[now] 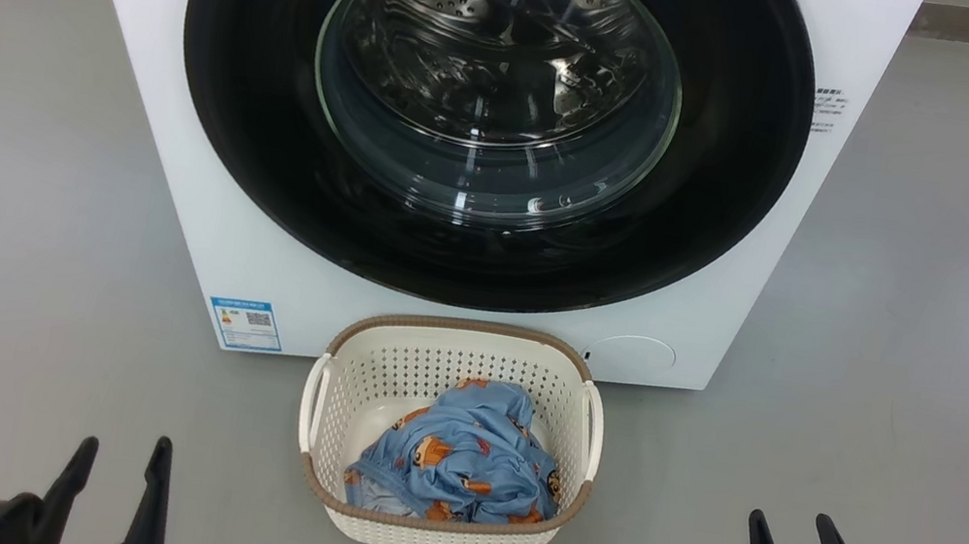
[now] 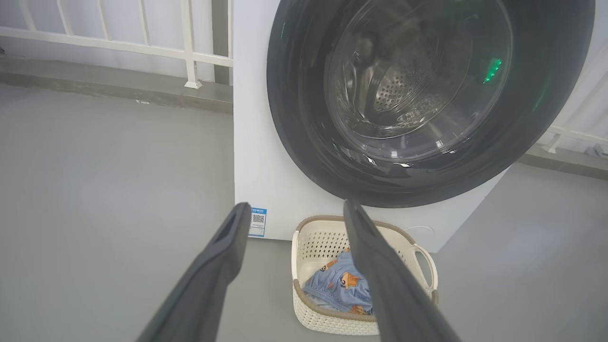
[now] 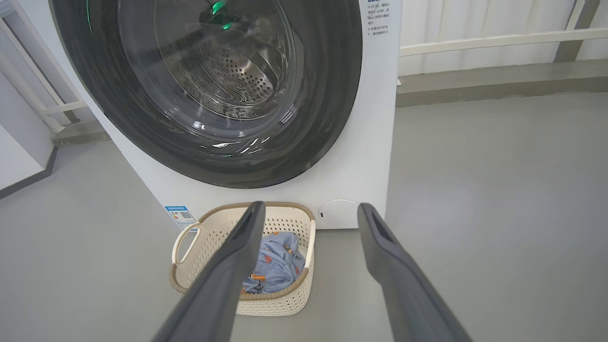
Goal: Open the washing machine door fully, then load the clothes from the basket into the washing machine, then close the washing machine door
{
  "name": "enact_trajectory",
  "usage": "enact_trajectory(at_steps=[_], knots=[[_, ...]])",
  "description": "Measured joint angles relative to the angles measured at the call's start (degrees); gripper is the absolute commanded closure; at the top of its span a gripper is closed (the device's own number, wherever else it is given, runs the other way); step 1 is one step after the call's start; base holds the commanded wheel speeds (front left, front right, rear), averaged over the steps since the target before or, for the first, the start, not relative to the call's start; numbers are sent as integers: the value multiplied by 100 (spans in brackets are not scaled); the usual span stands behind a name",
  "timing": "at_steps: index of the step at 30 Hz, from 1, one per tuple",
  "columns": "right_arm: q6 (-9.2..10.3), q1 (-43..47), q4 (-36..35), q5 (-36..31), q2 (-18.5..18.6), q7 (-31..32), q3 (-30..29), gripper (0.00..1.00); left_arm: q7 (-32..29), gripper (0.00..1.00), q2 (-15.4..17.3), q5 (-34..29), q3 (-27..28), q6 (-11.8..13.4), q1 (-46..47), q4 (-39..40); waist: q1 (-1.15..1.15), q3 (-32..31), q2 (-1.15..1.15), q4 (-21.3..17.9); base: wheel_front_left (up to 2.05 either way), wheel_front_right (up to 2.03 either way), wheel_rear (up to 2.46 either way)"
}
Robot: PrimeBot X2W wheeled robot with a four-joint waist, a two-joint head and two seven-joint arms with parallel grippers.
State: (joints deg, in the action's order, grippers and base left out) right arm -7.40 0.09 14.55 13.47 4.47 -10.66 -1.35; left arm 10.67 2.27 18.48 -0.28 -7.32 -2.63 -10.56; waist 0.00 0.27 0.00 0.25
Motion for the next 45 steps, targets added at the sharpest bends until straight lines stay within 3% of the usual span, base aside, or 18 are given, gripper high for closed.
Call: enact_trajectory(at_steps=[22, 45], knots=[[0, 2, -78, -1557, 5, -364, 59, 0, 356, 0, 53, -1578, -24, -8, -124, 191, 0, -30, 0, 9, 0, 0, 0], [0, 2, -90, -1588, -97, -364, -186, 0, 390, 0, 51, -1574, 339, -8, -126, 163, 0, 28, 0, -42, 0, 0, 0]])
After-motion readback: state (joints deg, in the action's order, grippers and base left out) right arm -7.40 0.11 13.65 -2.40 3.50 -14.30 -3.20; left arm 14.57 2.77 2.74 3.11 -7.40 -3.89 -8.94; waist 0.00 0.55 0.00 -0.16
